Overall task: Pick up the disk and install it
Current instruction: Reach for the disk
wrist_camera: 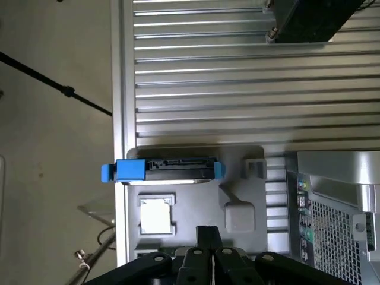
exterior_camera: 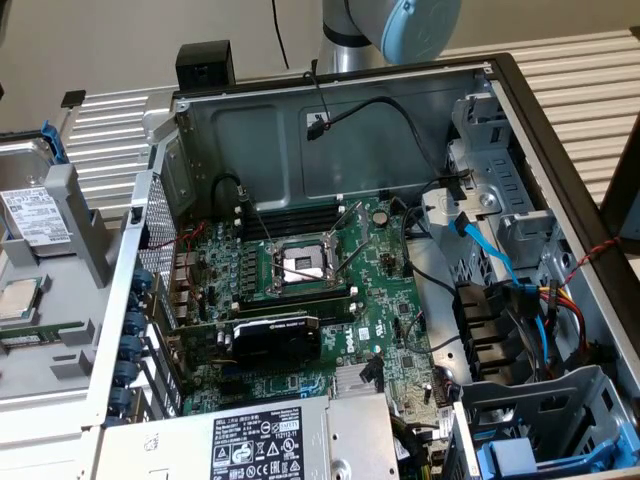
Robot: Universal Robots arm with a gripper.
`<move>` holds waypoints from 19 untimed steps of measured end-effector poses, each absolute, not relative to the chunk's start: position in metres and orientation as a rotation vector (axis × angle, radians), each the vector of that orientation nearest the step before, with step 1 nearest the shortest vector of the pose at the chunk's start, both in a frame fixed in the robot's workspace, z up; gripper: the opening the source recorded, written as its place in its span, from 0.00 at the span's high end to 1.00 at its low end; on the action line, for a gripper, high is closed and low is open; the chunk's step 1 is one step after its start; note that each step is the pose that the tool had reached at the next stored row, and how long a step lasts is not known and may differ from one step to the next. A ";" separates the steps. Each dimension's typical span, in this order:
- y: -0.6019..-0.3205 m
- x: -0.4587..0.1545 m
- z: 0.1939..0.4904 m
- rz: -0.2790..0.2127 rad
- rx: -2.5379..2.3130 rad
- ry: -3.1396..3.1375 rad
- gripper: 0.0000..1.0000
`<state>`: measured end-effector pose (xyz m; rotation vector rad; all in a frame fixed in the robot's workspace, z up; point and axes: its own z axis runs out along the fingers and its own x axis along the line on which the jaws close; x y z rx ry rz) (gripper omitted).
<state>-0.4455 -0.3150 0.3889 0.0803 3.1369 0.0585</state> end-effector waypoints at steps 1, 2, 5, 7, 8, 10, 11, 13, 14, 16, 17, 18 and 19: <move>-0.314 -0.448 0.389 0.044 0.080 3.137 0.89; -0.314 -0.450 0.389 0.026 0.080 3.137 0.89; -0.310 -0.457 0.388 0.006 0.080 3.134 0.89; -0.309 -0.464 0.387 0.006 0.080 3.132 0.89; -0.308 -0.468 0.387 0.006 0.080 3.130 0.89; -0.308 -0.475 0.387 0.006 0.080 3.127 0.89; -0.308 -0.476 0.387 0.006 0.080 3.126 0.89; -0.308 -0.479 0.387 0.006 0.080 3.123 0.89; -0.307 -0.481 0.387 0.006 0.079 3.121 0.89; -0.307 -0.483 0.387 0.006 0.077 3.120 0.89; -0.307 -0.483 0.387 0.006 0.074 3.120 0.89; -0.307 -0.483 0.387 0.006 0.073 3.120 0.89; -0.307 -0.483 0.387 0.006 0.072 3.119 0.89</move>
